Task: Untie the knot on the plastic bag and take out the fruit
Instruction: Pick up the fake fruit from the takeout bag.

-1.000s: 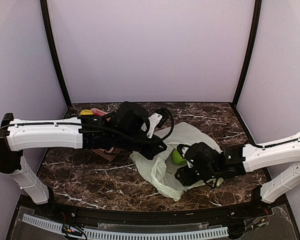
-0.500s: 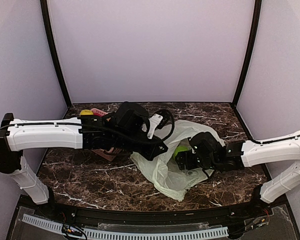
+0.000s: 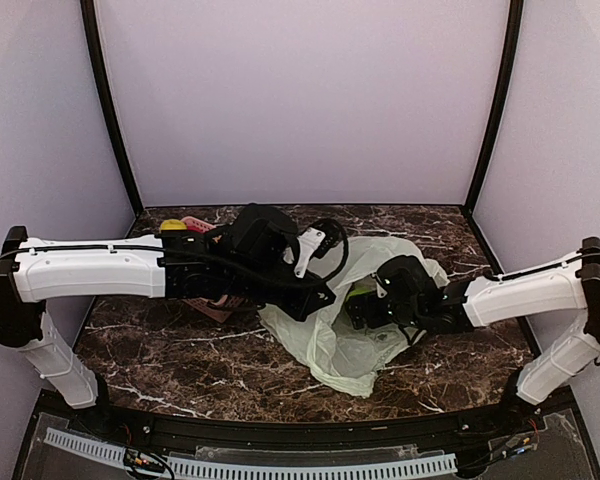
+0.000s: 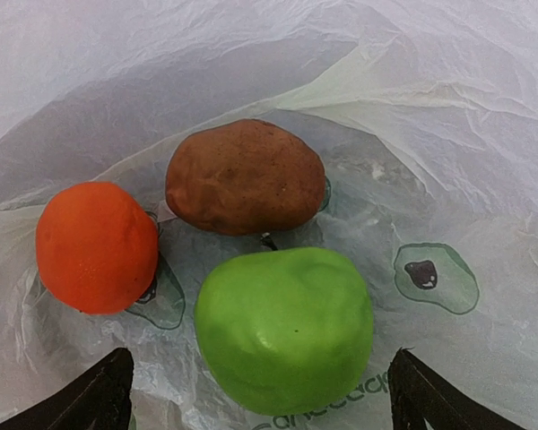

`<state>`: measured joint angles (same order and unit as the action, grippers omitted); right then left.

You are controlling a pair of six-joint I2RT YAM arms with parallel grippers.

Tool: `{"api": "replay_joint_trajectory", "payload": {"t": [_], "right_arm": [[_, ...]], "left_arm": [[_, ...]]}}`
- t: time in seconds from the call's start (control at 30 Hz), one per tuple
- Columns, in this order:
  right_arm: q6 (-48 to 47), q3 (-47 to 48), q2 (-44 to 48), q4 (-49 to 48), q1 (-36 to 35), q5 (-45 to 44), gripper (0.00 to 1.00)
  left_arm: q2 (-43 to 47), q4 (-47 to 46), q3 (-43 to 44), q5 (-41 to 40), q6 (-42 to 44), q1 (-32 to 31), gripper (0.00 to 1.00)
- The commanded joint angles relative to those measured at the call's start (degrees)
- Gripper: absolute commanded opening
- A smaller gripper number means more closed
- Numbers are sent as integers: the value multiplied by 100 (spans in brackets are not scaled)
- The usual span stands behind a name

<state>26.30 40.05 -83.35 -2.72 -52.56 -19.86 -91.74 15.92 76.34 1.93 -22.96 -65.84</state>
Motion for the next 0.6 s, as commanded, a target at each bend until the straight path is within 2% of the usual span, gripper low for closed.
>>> {"api": "replay_joint_trajectory", "payload": {"t": [0.0,0.27,0.33,0.4,0.57], "right_arm": [[-580,176,-371,-502,123,197,96],[-842,472,-917,-649,200,138,90],[-854,522,-1013,-651,201,145,87],[-855,547,-1066,-664,199,164,78],[-836,527,-1099,-675,203,196,67]], "left_arm": [[211,69,-60,1,-103,8,1],[312,75,-181,-32,-181,10,1],[321,89,-187,-48,-182,10,1],[331,94,-189,-59,-186,10,1],[344,108,-197,-103,-185,10,1]]}}
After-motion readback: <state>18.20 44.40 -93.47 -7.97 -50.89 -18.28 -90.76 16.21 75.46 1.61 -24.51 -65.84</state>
